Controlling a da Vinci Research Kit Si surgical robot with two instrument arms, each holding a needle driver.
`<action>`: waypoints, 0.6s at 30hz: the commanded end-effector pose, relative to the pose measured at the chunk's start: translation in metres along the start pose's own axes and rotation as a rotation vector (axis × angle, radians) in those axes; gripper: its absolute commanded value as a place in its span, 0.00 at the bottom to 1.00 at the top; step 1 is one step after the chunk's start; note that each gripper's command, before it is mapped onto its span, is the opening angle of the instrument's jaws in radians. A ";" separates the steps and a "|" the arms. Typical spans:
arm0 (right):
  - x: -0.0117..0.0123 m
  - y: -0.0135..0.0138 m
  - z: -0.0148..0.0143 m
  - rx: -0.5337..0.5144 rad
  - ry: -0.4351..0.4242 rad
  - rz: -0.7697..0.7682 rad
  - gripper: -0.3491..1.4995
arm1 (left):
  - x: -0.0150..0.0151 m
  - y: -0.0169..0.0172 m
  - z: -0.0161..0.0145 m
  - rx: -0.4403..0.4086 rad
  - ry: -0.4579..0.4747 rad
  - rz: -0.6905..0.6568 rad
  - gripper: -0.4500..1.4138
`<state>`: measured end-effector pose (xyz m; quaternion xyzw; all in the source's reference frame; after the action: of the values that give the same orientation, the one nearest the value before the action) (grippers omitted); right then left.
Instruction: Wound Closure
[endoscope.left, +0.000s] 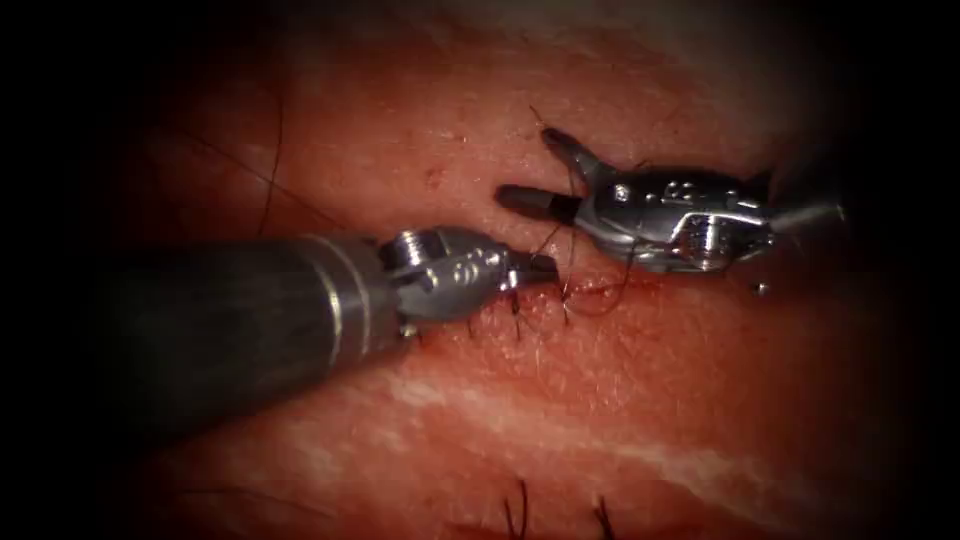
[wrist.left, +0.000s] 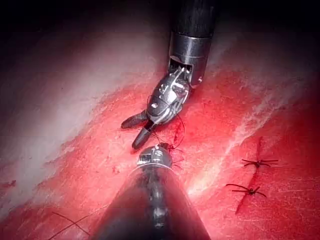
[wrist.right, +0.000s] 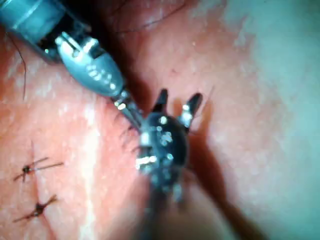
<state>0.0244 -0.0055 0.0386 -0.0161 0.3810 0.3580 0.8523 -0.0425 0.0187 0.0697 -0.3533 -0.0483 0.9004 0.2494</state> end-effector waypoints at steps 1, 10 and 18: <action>-0.0012 -0.0004 0.0003 -0.002 -0.004 0.001 0.66 | -0.0002 0.0004 0.0010 -0.004 0.001 0.000 0.00; -0.0014 0.0003 0.0010 -0.014 -0.009 0.005 0.67 | -0.0003 0.0002 0.0010 -0.005 -0.002 0.001 0.00; -0.0025 0.0007 0.0027 0.000 -0.028 0.025 0.65 | -0.0003 0.0002 0.0010 -0.007 -0.007 0.001 0.00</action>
<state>0.0243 -0.0046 0.0417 -0.0089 0.3696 0.3684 0.8530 -0.0424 0.0189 0.0699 -0.3504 -0.0508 0.9019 0.2475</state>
